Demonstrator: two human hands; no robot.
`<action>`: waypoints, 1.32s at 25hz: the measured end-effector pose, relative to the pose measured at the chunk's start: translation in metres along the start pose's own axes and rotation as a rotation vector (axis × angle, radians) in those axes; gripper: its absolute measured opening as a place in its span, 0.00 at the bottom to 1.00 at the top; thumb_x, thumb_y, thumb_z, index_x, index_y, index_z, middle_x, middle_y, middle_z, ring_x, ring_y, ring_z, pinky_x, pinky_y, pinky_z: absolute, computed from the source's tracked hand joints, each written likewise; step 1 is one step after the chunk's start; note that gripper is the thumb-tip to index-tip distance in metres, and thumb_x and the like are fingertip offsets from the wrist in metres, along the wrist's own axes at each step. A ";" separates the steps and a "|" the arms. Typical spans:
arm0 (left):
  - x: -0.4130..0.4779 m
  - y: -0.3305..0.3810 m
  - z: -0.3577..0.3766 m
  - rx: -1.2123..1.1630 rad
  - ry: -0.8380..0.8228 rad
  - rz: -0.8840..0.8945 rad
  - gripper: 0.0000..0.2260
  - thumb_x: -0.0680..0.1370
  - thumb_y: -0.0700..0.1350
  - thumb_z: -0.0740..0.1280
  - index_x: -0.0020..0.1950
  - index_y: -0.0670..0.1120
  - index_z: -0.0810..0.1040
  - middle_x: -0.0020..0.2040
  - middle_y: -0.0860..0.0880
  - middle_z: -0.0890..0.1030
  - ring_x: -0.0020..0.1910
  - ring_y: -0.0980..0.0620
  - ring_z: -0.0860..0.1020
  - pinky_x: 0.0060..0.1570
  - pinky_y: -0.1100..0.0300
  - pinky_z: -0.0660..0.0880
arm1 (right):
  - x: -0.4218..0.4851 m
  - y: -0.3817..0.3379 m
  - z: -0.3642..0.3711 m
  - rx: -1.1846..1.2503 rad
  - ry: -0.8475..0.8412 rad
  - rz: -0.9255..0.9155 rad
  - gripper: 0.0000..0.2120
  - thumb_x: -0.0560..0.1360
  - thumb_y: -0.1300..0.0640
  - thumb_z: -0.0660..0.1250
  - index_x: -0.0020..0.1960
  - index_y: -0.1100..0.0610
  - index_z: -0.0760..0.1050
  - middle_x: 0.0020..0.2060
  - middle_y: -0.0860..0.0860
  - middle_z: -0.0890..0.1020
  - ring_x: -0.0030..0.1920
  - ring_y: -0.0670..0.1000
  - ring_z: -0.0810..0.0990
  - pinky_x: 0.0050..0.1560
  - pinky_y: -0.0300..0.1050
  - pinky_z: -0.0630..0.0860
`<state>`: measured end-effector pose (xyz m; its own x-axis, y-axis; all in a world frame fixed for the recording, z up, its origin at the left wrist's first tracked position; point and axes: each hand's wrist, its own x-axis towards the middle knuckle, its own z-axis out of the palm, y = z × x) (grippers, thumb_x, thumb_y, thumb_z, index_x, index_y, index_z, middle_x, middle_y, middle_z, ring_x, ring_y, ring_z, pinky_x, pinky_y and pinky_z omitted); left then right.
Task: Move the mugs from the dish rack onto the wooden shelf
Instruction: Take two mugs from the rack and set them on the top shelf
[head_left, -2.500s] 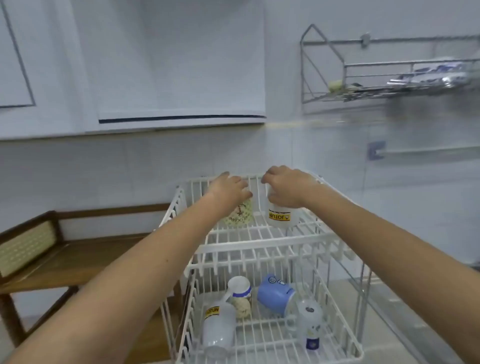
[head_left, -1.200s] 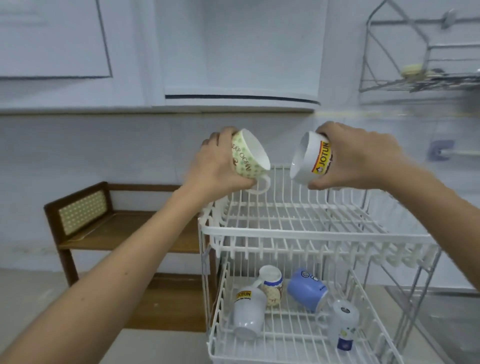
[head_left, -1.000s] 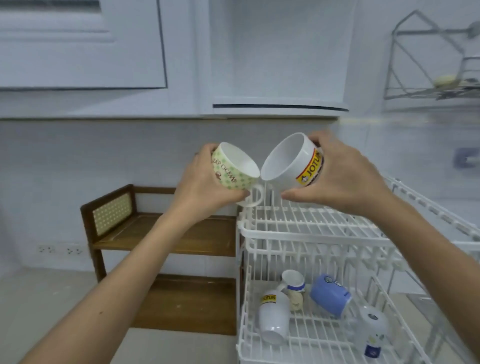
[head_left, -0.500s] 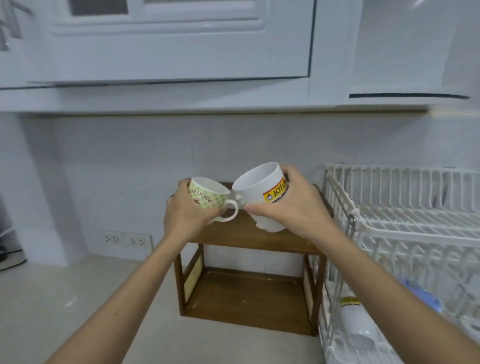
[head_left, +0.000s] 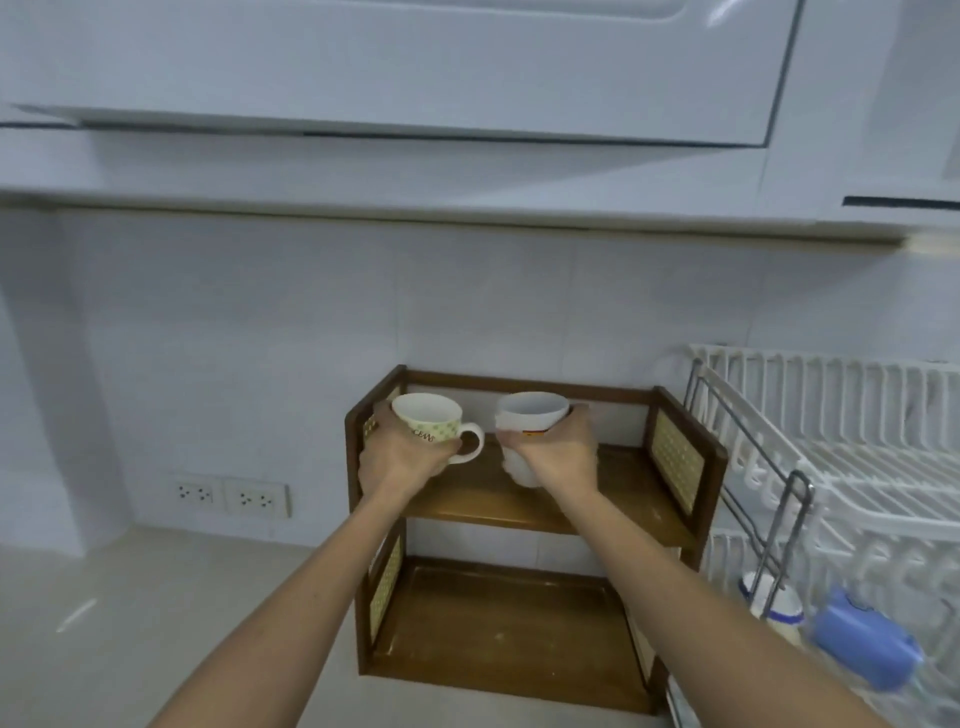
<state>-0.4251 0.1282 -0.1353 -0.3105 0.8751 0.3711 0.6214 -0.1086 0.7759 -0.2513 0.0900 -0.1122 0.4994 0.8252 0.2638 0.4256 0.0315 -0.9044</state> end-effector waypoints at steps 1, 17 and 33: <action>0.004 -0.003 0.006 -0.003 -0.003 -0.009 0.45 0.59 0.61 0.77 0.68 0.46 0.61 0.60 0.43 0.78 0.58 0.41 0.77 0.50 0.50 0.76 | 0.004 0.004 0.008 -0.040 0.027 0.030 0.39 0.53 0.39 0.78 0.57 0.51 0.65 0.51 0.49 0.75 0.53 0.54 0.77 0.41 0.44 0.71; 0.024 -0.026 0.040 -0.221 -0.119 0.025 0.38 0.64 0.53 0.79 0.67 0.46 0.64 0.62 0.46 0.75 0.62 0.46 0.73 0.57 0.53 0.74 | 0.013 0.032 0.044 0.064 0.142 -0.025 0.45 0.57 0.54 0.82 0.66 0.61 0.62 0.63 0.58 0.71 0.63 0.58 0.72 0.63 0.54 0.72; 0.010 -0.022 0.037 -0.156 -0.143 0.050 0.39 0.68 0.51 0.76 0.72 0.43 0.60 0.66 0.43 0.72 0.66 0.43 0.70 0.63 0.47 0.71 | -0.001 0.035 0.026 0.001 -0.032 -0.003 0.48 0.63 0.58 0.79 0.73 0.61 0.52 0.67 0.60 0.66 0.67 0.59 0.67 0.63 0.48 0.69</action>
<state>-0.4152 0.1570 -0.1676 -0.1703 0.9236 0.3434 0.5109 -0.2152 0.8323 -0.2571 0.1048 -0.1528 0.4735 0.8429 0.2554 0.4260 0.0347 -0.9041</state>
